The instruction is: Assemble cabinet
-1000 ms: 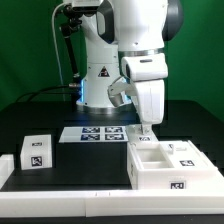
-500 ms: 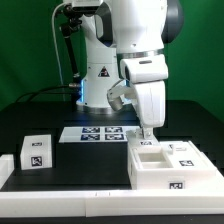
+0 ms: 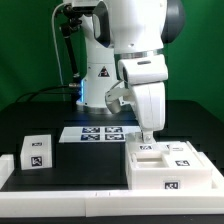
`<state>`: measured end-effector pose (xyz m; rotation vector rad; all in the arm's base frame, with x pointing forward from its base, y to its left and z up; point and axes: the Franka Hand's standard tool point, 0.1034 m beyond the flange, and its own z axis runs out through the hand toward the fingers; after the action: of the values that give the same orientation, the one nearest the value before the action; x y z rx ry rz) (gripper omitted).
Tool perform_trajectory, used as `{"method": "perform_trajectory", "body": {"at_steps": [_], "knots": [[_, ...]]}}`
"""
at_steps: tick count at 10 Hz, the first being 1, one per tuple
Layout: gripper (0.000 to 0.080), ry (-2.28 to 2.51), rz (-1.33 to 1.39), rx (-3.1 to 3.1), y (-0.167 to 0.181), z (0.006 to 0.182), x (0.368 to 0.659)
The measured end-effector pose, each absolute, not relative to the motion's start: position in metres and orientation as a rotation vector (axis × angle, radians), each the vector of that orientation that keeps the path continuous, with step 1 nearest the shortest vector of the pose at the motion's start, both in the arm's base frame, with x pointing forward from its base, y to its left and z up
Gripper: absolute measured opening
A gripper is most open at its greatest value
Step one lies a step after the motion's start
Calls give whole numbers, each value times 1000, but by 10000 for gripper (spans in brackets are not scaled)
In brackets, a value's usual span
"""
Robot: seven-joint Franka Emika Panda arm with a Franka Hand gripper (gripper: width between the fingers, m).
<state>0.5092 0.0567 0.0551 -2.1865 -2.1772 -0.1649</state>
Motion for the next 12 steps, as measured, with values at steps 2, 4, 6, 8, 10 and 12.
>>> {"method": "perform_trajectory", "body": {"at_steps": [2, 4, 6, 8, 10, 12], "knots": [[71, -2177, -165, -2187, 57, 55, 509], [71, -2177, -165, -2187, 57, 55, 509], [71, -2170, -165, -2191, 56, 55, 514], [70, -2139, -171, -2213, 55, 56, 536], [71, -2137, -175, -2210, 52, 57, 552], [71, -2146, -199, -2204, 51, 57, 568]]}}
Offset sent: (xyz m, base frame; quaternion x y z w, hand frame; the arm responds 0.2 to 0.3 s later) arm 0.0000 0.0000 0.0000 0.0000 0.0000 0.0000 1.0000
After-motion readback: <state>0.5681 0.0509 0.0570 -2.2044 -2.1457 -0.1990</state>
